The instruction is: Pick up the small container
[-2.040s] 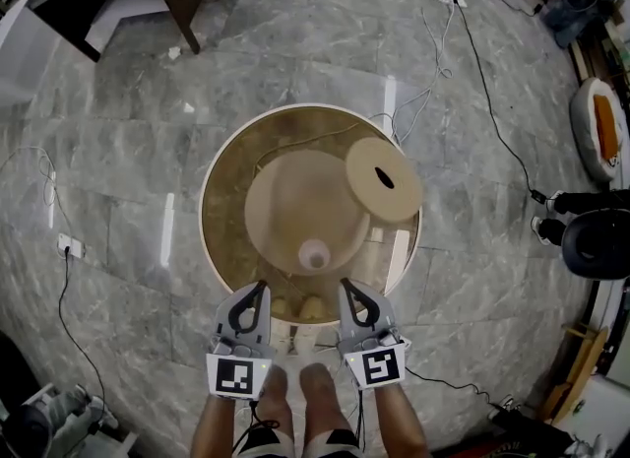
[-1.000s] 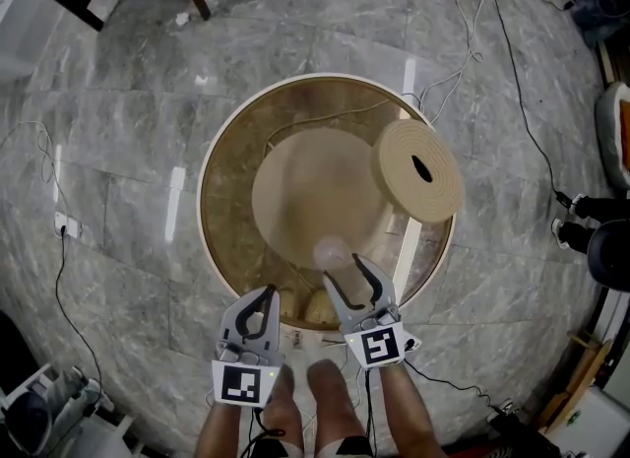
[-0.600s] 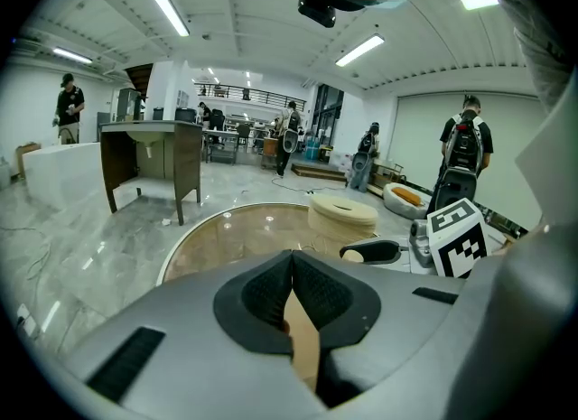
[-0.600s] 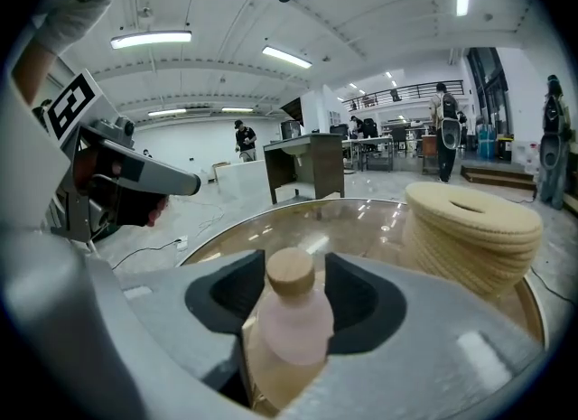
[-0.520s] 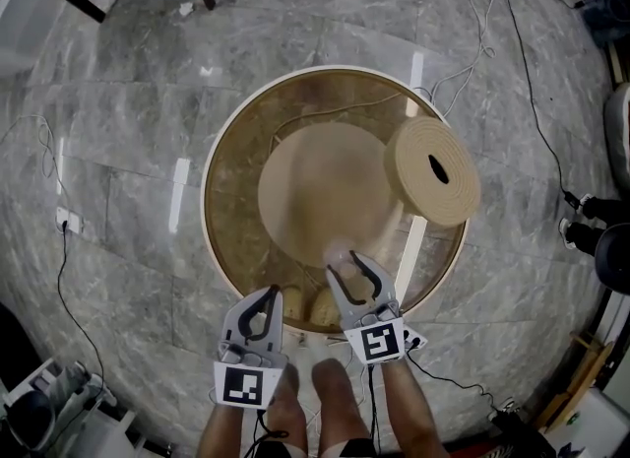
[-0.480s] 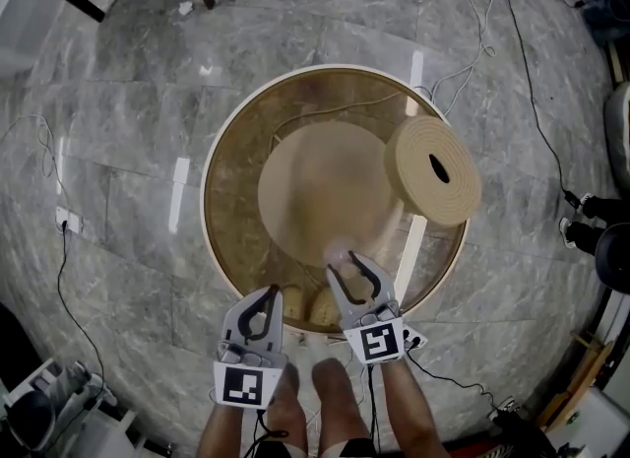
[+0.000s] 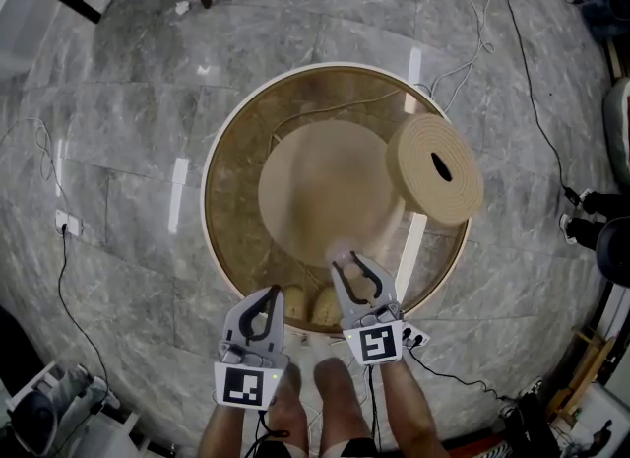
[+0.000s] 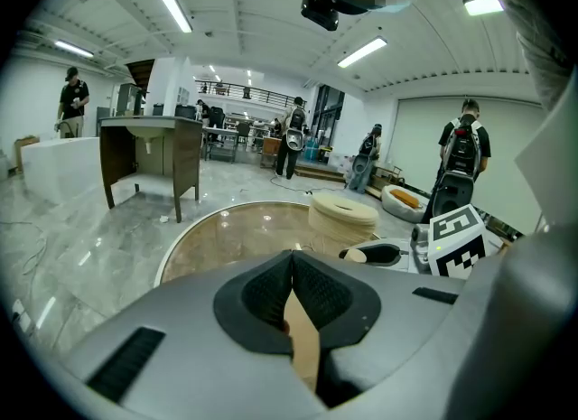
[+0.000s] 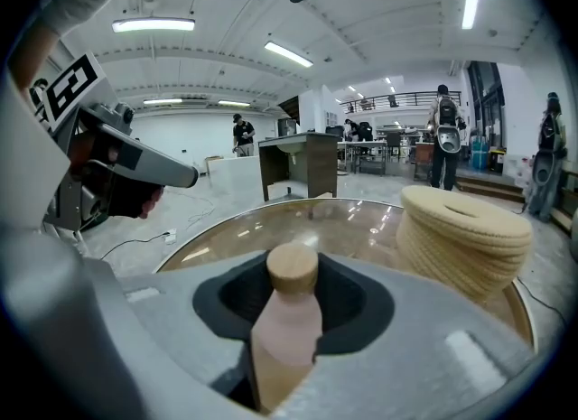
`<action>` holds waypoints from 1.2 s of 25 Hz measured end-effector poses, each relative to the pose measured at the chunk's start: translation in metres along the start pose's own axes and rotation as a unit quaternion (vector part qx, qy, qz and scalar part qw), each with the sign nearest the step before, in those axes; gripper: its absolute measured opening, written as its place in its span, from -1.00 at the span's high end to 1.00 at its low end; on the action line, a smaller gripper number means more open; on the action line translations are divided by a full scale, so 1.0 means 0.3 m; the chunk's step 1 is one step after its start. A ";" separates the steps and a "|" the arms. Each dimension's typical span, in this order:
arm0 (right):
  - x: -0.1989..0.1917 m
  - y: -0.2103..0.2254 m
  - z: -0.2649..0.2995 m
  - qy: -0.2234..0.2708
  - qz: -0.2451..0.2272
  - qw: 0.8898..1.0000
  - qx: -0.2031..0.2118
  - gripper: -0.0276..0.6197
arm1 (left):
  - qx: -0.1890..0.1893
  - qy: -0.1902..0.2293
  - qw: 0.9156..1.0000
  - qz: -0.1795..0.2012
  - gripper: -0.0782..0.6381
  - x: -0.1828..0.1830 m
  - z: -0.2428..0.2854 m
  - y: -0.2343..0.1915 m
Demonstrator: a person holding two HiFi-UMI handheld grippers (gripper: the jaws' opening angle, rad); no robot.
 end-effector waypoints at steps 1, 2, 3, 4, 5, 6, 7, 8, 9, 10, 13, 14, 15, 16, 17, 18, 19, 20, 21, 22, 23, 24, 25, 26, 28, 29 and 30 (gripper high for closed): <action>0.000 0.001 0.000 0.001 0.000 1.000 -0.002 0.50 | 0.000 0.000 1.000 0.001 0.73 0.004 -0.002 -0.001; 0.000 0.001 0.001 0.001 0.000 1.000 -0.003 0.50 | 0.001 0.000 1.000 0.001 0.73 0.007 -0.004 -0.004; 0.000 0.001 0.002 0.000 -0.001 1.000 -0.004 0.50 | 0.002 0.000 1.000 0.001 0.73 0.010 -0.007 -0.008; 0.001 0.000 0.003 -0.001 -0.002 1.000 -0.004 0.50 | 0.003 0.000 1.000 0.001 0.73 0.013 -0.010 -0.011; 0.002 -0.001 0.004 -0.001 -0.001 1.000 -0.005 0.51 | 0.004 0.001 1.000 0.001 0.73 0.016 -0.013 -0.014; 0.004 0.000 0.003 -0.001 -0.001 1.000 -0.006 0.51 | 0.005 0.002 1.000 0.001 0.73 0.020 -0.015 -0.015; 0.006 0.002 0.000 0.000 0.000 1.000 -0.007 0.51 | 0.006 0.002 1.000 0.003 0.73 0.023 -0.018 -0.015; 0.009 0.005 -0.005 0.001 0.001 1.000 -0.009 0.51 | 0.006 0.002 1.000 0.005 0.73 0.025 -0.022 -0.013; 0.014 0.009 -0.012 0.002 0.002 1.000 -0.010 0.51 | 0.006 0.002 1.000 0.006 0.73 0.028 -0.026 -0.011; 0.022 0.012 -0.019 0.002 0.003 1.000 -0.012 0.51 | 0.007 0.002 1.000 0.007 0.73 0.032 -0.031 -0.011; 0.055 0.024 -0.041 0.004 0.007 1.000 -0.016 0.51 | 0.010 0.006 1.000 0.010 0.73 0.057 -0.046 -0.010; 0.068 0.028 -0.049 0.003 0.007 1.000 -0.017 0.51 | 0.011 0.008 1.000 0.012 0.73 0.070 -0.052 -0.008; 0.083 0.032 -0.059 0.002 0.005 1.000 -0.017 0.51 | 0.011 0.010 1.000 0.015 0.73 0.085 -0.059 -0.005; 0.100 0.035 -0.070 0.002 0.005 1.000 -0.018 0.51 | 0.011 0.012 1.000 0.018 0.73 0.103 -0.068 -0.001; 0.120 0.038 -0.082 0.003 0.004 1.000 -0.019 0.51 | 0.010 0.015 1.000 0.022 0.73 0.122 -0.077 0.005; 0.142 0.041 -0.095 0.006 0.004 1.000 -0.021 0.51 | 0.010 0.019 0.999 0.025 0.73 0.144 -0.088 0.012; 0.166 0.044 -0.110 0.008 0.004 1.000 -0.022 0.51 | 0.010 0.023 0.999 0.028 0.73 0.168 -0.101 0.021; 0.193 0.047 -0.125 0.011 0.003 1.000 -0.022 0.51 | 0.010 0.028 0.999 0.030 0.73 0.193 -0.114 0.030; 0.221 0.050 -0.140 0.014 0.001 1.000 -0.022 0.51 | 0.010 0.031 0.999 0.033 0.73 0.219 -0.128 0.039; 0.250 0.052 -0.155 0.016 0.000 1.000 -0.022 0.51 | 0.010 0.035 0.999 0.036 0.73 0.245 -0.142 0.047; 0.279 0.054 -0.171 0.017 -0.001 1.000 -0.022 0.51 | 0.010 0.038 0.998 0.039 0.73 0.271 -0.156 0.056; 0.308 0.056 -0.189 0.020 -0.001 1.000 -0.023 0.51 | 0.011 0.041 0.998 0.042 0.73 0.295 -0.171 0.065; 0.336 0.059 -0.208 0.025 -0.001 0.999 -0.024 0.51 | 0.010 0.045 0.998 0.044 0.73 0.320 -0.186 0.075; 0.366 0.062 -0.227 0.031 -0.001 0.999 -0.026 0.51 | 0.010 0.049 0.998 0.047 0.73 0.346 -0.202 0.086; 0.431 0.070 -0.268 0.036 0.004 0.999 -0.028 0.51 | 0.009 0.056 0.997 0.053 0.73 0.403 -0.237 0.107; 0.467 0.072 -0.291 0.034 0.007 0.999 -0.028 0.51 | 0.009 0.059 0.996 0.059 0.73 0.432 -0.258 0.117; 0.503 0.073 -0.316 0.034 0.011 0.999 -0.029 0.51 | 0.009 0.060 0.996 0.068 0.73 0.460 -0.281 0.127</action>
Point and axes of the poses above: the fingertips, and each gripper's own axes: z forward along the fingers, y to its right, x out of its top, the point moved 7 cm from there along -z, backward along the fingers, and after that the axes turned 10 degrees about -x, right-handed, at the moved point
